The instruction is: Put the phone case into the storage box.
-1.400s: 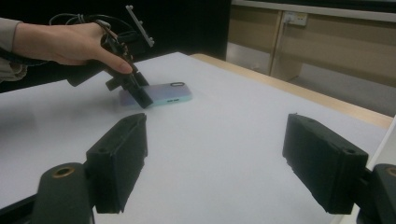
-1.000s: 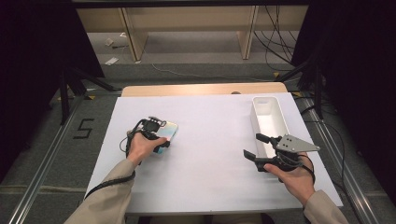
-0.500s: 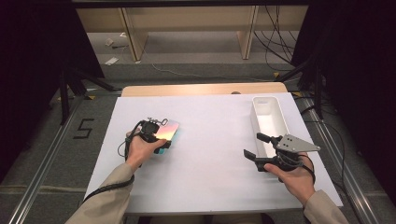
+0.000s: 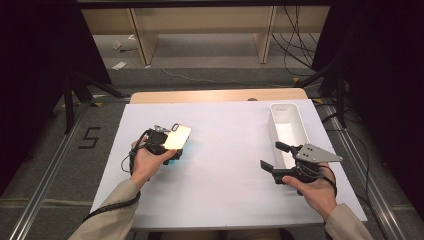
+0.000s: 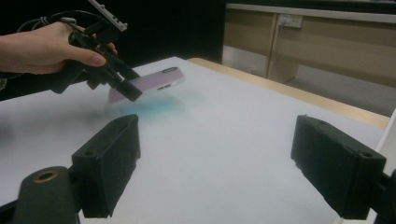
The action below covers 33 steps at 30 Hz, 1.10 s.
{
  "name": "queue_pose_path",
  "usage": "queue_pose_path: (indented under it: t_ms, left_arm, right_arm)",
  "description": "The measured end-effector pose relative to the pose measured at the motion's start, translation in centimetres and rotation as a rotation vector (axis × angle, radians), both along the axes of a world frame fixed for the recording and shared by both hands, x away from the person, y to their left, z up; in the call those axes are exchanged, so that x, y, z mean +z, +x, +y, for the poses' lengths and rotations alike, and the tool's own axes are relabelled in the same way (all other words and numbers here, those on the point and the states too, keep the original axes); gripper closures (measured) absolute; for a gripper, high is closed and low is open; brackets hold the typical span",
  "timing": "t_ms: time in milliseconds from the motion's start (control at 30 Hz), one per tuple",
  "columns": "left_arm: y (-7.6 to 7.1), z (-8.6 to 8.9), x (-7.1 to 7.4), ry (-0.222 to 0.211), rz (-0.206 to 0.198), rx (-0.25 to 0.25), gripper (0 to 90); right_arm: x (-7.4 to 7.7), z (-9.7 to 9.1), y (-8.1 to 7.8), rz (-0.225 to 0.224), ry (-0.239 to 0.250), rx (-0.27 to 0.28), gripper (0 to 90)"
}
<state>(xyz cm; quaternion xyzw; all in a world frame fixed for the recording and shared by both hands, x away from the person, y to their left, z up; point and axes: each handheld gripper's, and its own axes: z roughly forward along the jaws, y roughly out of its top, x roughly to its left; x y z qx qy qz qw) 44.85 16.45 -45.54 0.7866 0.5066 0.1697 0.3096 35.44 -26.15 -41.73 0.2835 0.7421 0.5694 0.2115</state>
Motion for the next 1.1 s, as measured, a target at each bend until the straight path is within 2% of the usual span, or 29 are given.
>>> queue_pose_path:
  t_ms: [567,1100]
  left_arm:
    - [-1.5,-0.3,0.8,-0.033,-0.056,-0.025,16.7]
    - [-2.5,-0.8,1.1,-0.039,-0.078,-0.059,16.7]
  right_arm:
    - [0.1,0.6,0.2,-0.001,0.010,-0.011,15.6]
    - [0.4,1.1,0.7,-0.001,0.025,-0.030,15.8]
